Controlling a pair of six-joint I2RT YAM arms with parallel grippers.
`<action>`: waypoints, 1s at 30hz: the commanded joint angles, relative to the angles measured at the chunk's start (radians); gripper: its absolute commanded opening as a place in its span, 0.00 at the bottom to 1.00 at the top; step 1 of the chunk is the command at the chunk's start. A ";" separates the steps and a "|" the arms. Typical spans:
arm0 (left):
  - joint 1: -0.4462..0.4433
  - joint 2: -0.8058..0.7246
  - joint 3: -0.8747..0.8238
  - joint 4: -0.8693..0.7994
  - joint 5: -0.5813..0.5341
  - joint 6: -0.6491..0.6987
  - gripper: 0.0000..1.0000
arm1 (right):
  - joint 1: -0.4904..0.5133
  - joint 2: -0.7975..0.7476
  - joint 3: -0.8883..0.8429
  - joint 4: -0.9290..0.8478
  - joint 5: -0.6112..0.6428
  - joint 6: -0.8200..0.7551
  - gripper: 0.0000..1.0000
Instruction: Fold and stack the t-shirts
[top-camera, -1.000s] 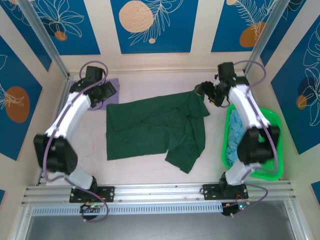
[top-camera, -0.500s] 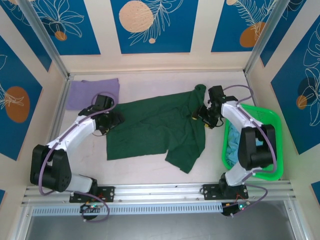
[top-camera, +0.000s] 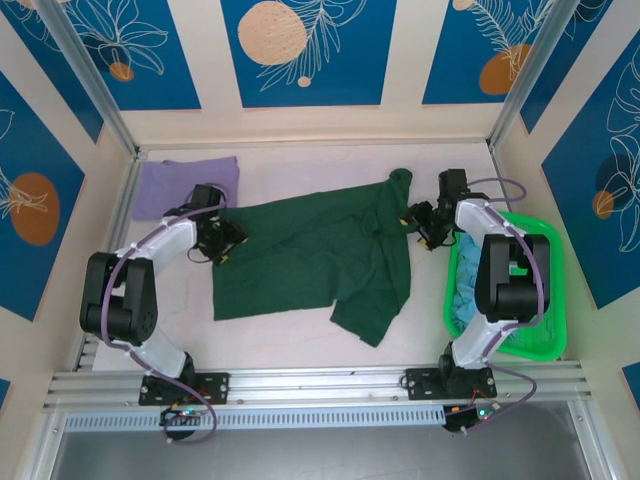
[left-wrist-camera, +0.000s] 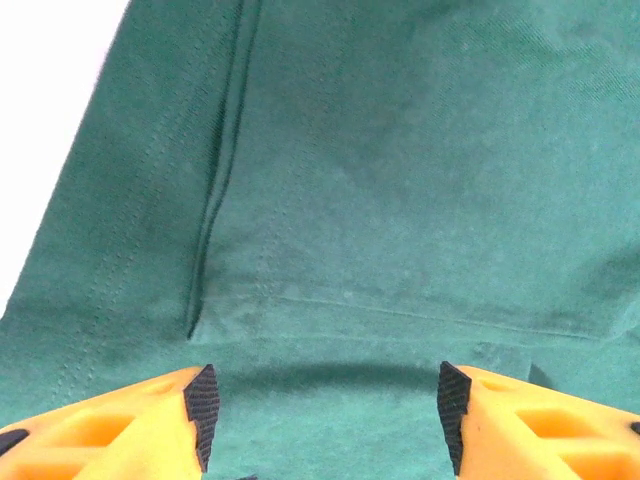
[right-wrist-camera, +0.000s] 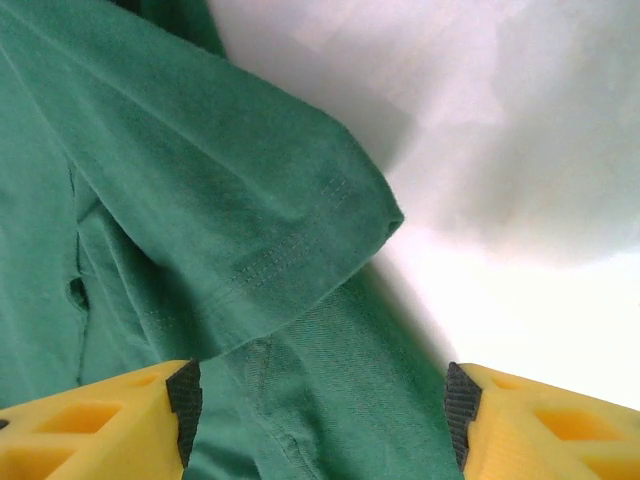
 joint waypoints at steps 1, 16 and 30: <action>0.032 0.011 0.020 -0.008 0.052 0.032 0.64 | -0.022 -0.008 -0.015 0.042 -0.026 0.032 0.66; 0.058 0.114 0.038 0.011 0.046 -0.009 0.59 | -0.025 0.188 0.193 -0.040 -0.037 -0.029 0.47; 0.060 0.177 0.093 -0.033 0.008 0.038 0.34 | -0.024 0.221 0.187 -0.020 -0.046 -0.027 0.24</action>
